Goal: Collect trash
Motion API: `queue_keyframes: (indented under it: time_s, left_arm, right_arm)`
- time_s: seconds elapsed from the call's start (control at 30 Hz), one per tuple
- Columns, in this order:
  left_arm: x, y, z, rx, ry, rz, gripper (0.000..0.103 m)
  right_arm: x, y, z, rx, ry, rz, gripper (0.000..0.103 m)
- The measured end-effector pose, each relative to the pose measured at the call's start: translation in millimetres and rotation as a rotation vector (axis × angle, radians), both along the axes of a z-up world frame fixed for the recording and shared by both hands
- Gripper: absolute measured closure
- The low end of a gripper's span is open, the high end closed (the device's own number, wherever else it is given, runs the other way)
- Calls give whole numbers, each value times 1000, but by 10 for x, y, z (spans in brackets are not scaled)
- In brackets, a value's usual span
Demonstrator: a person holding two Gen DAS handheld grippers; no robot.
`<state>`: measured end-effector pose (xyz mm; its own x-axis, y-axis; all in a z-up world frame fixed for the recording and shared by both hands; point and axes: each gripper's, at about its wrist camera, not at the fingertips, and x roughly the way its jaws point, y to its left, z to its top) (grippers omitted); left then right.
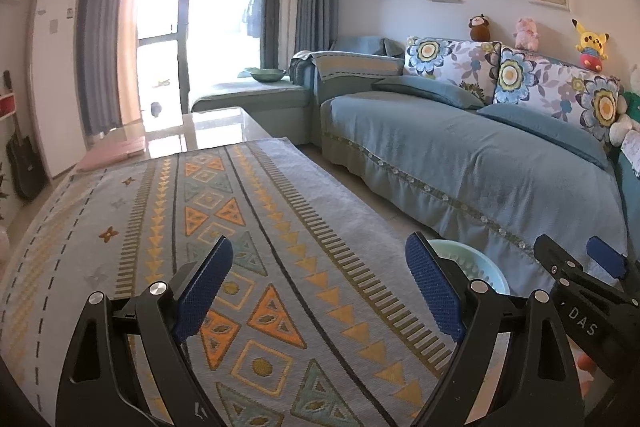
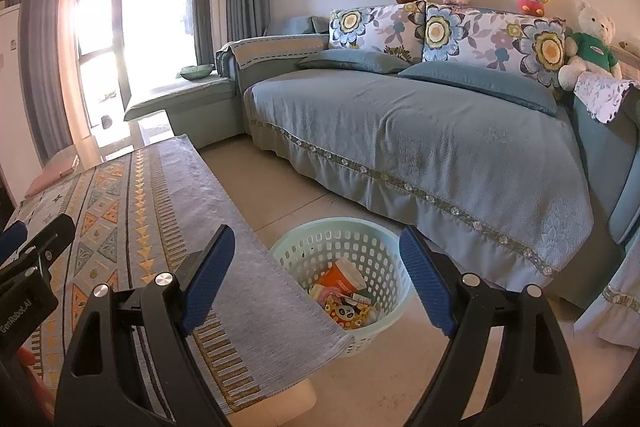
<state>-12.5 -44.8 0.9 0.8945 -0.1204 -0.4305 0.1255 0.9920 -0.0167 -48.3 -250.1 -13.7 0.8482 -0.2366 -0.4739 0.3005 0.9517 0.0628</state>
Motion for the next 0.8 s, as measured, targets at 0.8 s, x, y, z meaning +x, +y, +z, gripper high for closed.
queue_keyframes:
  time_s: [0.8]
  left_arm:
    - [17,41,50,19,-16,67,9]
  right_arm:
    - [63,-44,-47,14,26,-4,23]
